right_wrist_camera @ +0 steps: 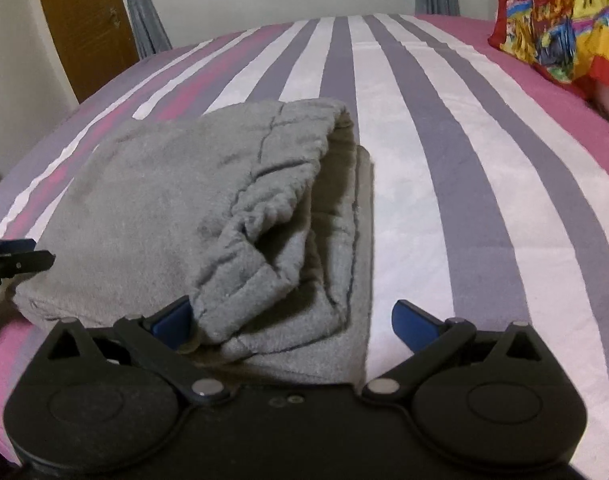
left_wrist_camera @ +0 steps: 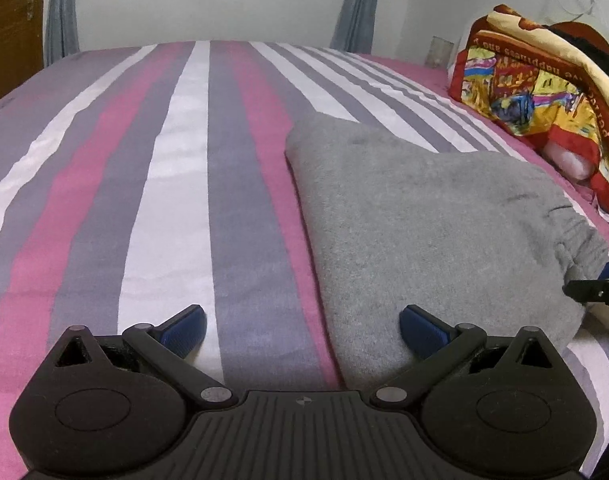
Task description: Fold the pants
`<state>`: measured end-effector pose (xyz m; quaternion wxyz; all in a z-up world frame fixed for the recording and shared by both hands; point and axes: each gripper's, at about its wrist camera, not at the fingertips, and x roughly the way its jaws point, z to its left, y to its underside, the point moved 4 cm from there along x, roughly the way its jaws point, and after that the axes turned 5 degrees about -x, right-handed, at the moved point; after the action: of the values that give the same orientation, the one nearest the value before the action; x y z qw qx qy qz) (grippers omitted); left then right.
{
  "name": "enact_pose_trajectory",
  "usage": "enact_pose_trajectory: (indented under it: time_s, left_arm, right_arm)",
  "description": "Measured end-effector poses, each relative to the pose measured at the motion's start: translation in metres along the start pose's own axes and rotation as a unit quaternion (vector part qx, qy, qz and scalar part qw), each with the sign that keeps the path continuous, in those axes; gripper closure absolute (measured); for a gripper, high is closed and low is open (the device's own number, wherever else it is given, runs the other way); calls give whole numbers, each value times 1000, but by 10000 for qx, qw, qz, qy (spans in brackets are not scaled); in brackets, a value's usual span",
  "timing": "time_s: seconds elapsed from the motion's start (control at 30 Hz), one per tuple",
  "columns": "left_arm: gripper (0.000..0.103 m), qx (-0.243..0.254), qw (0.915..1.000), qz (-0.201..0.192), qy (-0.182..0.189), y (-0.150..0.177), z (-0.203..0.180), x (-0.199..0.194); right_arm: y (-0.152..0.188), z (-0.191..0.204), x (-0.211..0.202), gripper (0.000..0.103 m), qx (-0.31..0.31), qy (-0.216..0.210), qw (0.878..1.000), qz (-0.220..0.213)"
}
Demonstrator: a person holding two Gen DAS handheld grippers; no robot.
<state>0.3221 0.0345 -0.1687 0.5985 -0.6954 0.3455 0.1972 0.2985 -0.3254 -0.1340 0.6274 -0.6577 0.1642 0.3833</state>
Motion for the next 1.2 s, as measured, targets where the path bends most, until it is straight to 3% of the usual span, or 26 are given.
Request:
enact_pose_trajectory:
  time_s: [0.23,0.3,0.37,0.47,0.57,0.63,0.73,0.9,0.97,1.0,1.03,1.2]
  left_arm:
    - [0,-3,9998,-12,217,-2,4,0]
    - [0,-29,9989,40,467,-6,5,1]
    - [0,-204,9950,168,966,-10,9,5]
    - [0,-729,9772,403,1952,-17,20,14]
    - [0,-1135,9555,660,2640,-20,32,28]
    - [0,-1304,9427,732,2982,-21,36,37]
    - [13,-1308,9337,839,3225,-21,35,52]
    - [28,-1331,9216,935,3523,-25,27,74]
    - [47,-1312,9184,1004,3595,-27,23,84]
    - [53,-1316,9176,1037,3604,-27,23,89]
    - [64,-1344,9169,1059,3606,-27,23,94]
    - [77,-1602,9046,783,3872,-24,25,92]
  right_arm:
    - [-3,3,-2,0,-151,75,9999,-14]
    - [-4,2,-1,0,-134,10,9999,10]
    - [-8,-4,-4,0,-44,-308,9995,-90]
    - [-11,-38,-2,0,914,-1202,9883,-196]
    - [-7,-79,12,0,2038,-2190,9541,-118]
    - [-5,-95,18,0,2398,-2628,9345,-101]
    - [-7,-104,26,0,2502,-3076,9180,-18]
    - [-19,-101,45,0,2318,-3182,9191,143]
    - [-26,-94,55,11,2153,-3245,9208,238]
    - [-28,-91,61,23,2075,-3208,9236,299]
    - [-31,-88,66,29,2031,-3193,9251,322]
    - [-38,-88,73,50,1991,-3346,9205,321]
